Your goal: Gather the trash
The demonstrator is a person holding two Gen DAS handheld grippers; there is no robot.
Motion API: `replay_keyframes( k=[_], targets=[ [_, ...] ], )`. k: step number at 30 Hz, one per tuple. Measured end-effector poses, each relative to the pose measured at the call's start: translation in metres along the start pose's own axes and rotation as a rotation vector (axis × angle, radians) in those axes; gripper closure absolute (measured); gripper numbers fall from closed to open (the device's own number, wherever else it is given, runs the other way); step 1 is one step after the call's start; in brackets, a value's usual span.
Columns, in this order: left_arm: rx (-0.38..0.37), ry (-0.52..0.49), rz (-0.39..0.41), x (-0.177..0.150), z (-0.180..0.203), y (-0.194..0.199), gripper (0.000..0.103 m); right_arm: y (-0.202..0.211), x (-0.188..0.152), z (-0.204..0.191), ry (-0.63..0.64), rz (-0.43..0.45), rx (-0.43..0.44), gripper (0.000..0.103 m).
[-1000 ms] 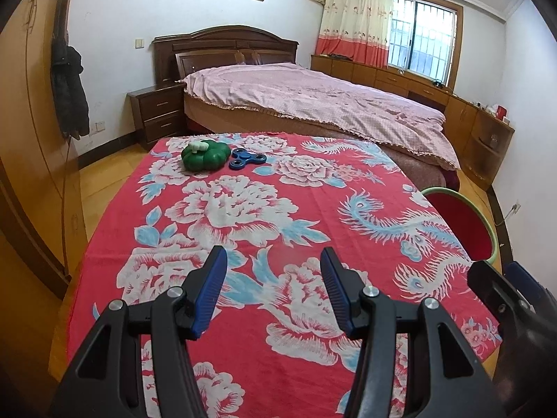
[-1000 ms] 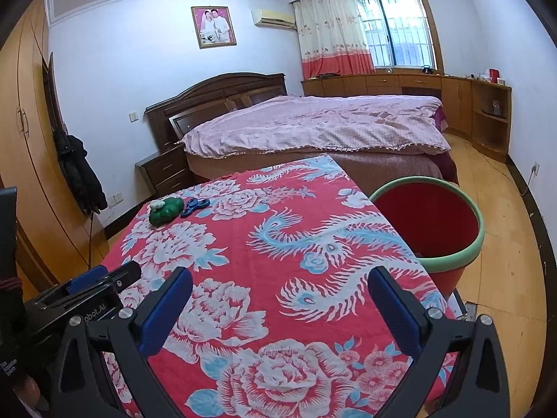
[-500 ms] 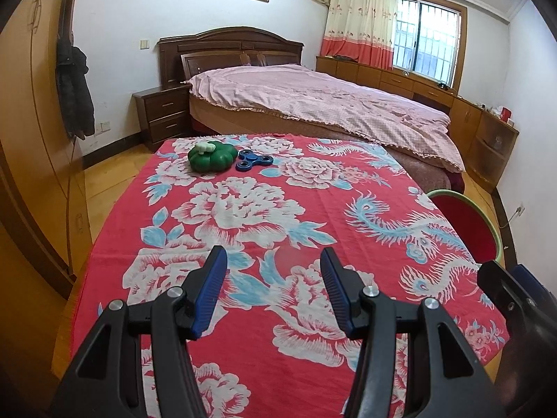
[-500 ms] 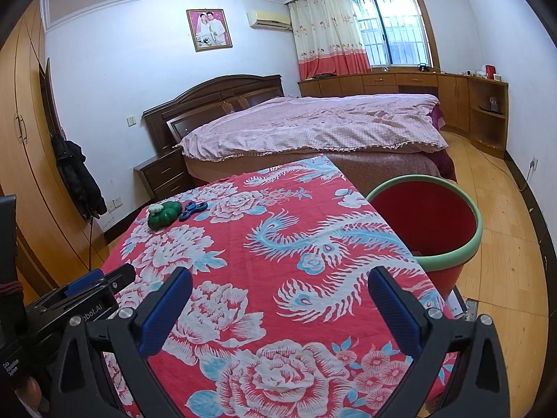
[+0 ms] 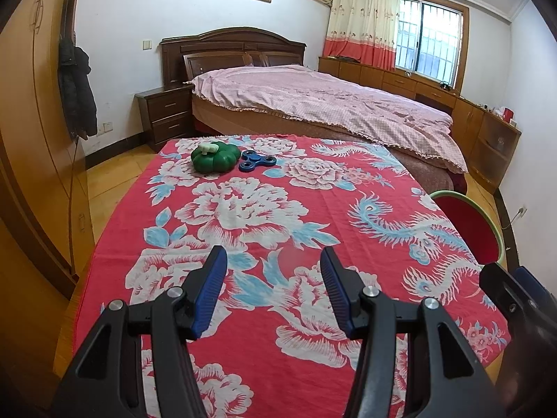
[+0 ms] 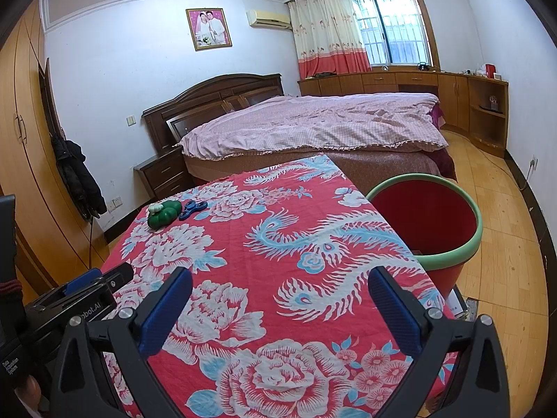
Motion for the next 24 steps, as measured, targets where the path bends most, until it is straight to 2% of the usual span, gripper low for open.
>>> replay_keyframes(
  k=[24],
  targets=[
    [0.010, 0.005, -0.002, -0.0002, -0.0013, -0.0011, 0.047, 0.0001, 0.0005, 0.0001, 0.000, 0.000, 0.000, 0.000]
  ],
)
Point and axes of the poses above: each gripper's, at about its wrist camera, not at the fingertips, and y roughly against the way its jaws point, z to its right, x to its top, the point moved 4 cm from there along -y, roughly the way its jaws point, and after that the axes turned 5 degrees about -z, right-handed, at the moved point
